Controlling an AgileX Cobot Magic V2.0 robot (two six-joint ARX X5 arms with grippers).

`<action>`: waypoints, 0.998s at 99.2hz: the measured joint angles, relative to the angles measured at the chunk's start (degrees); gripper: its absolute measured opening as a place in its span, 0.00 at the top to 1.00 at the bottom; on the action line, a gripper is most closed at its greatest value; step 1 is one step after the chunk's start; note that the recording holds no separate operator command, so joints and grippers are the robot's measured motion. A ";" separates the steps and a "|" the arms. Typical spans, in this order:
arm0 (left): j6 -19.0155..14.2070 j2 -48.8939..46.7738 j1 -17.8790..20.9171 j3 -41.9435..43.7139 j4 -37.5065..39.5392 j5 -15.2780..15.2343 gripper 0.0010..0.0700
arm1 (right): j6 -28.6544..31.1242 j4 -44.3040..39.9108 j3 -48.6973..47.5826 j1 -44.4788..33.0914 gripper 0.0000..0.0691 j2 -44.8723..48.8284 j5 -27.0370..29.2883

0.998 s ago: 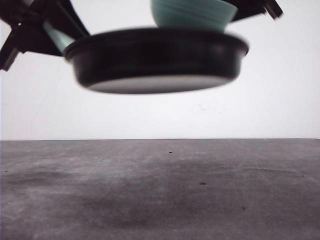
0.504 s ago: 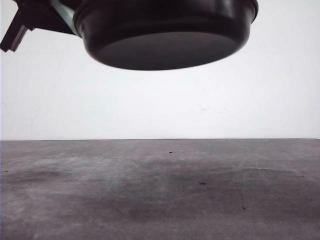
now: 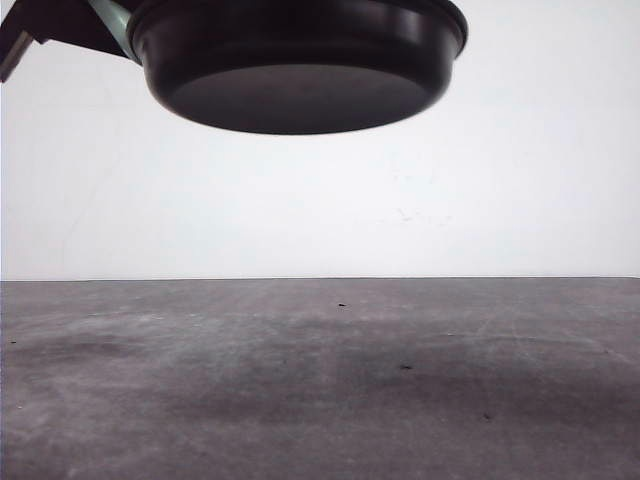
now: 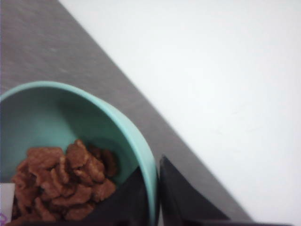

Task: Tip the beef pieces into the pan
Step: 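Lift the bowl and tip the cubes into the held pan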

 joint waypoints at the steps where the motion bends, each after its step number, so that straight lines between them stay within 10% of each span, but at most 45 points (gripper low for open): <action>1: 0.00 0.00 0.07 0.07 0.02 0.04 0.96 | -0.46 0.31 0.00 0.13 0.97 0.00 0.50; 42: 0.00 0.00 3.13 2.01 0.02 1.79 0.96 | -23.08 28.65 -8.41 5.07 0.97 0.00 4.52; 99: 0.39 0.02 4.46 3.65 -1.55 3.34 0.96 | -31.89 37.00 -8.66 2.27 0.97 0.00 -1.07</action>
